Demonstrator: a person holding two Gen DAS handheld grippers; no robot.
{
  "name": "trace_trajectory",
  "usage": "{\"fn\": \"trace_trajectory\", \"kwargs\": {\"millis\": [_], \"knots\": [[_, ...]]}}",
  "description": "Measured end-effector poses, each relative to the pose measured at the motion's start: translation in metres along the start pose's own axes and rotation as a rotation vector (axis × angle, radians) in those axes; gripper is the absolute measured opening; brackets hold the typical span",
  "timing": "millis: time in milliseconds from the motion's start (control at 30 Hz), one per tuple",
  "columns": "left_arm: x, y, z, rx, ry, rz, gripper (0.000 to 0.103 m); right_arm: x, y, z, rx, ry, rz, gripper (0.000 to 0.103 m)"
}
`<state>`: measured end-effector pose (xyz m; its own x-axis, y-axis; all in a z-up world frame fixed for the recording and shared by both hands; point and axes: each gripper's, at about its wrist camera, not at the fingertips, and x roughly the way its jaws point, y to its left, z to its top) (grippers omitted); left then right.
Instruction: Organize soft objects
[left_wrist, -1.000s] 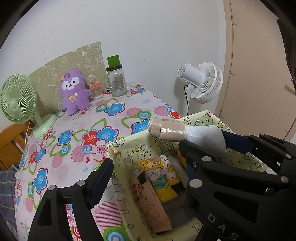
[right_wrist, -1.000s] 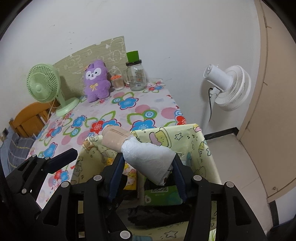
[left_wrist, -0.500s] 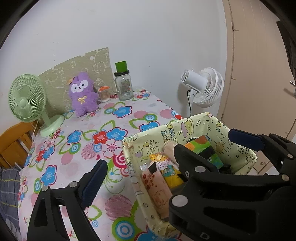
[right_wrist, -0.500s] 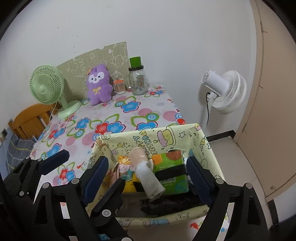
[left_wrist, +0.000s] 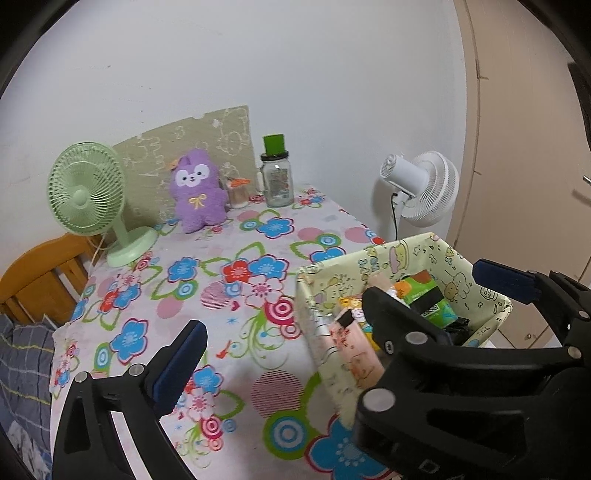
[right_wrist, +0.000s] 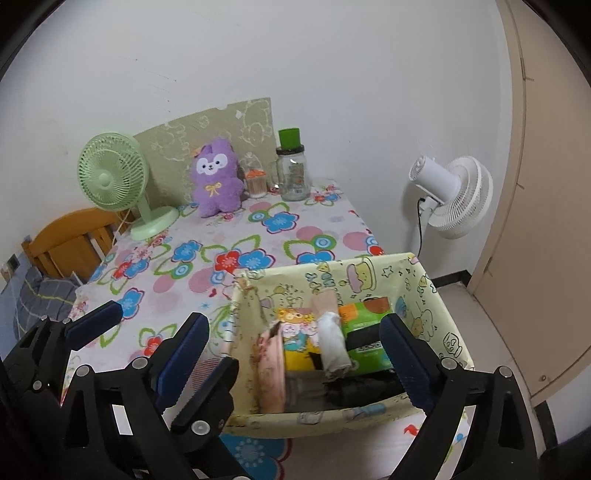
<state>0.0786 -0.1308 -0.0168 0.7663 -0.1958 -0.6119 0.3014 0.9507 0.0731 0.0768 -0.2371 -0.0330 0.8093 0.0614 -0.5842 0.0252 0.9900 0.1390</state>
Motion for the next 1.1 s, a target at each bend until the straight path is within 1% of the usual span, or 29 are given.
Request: {"fn": "trace_trajectory", "kwargs": {"millis": [300, 767, 900, 1100], "knots": [[-0.03, 0.035, -0.007, -0.053, -0.041, 0.043, 0.103, -0.021, 0.027, 0.001, -0.023, -0.039, 0.004, 0.098], [-0.068, 0.092, -0.022, -0.14, -0.09, 0.135, 0.103, -0.052, 0.07, 0.003, -0.067, -0.105, 0.015, 0.098], [-0.082, 0.105, -0.028, -0.156, -0.098, 0.18, 0.103, -0.06, 0.078, 0.002, -0.074, -0.123, 0.023, 0.099], [-0.098, 0.128, -0.036, -0.206, -0.105, 0.225, 0.103, -0.072, 0.086, 0.001, -0.087, -0.155, 0.034, 0.099]]}}
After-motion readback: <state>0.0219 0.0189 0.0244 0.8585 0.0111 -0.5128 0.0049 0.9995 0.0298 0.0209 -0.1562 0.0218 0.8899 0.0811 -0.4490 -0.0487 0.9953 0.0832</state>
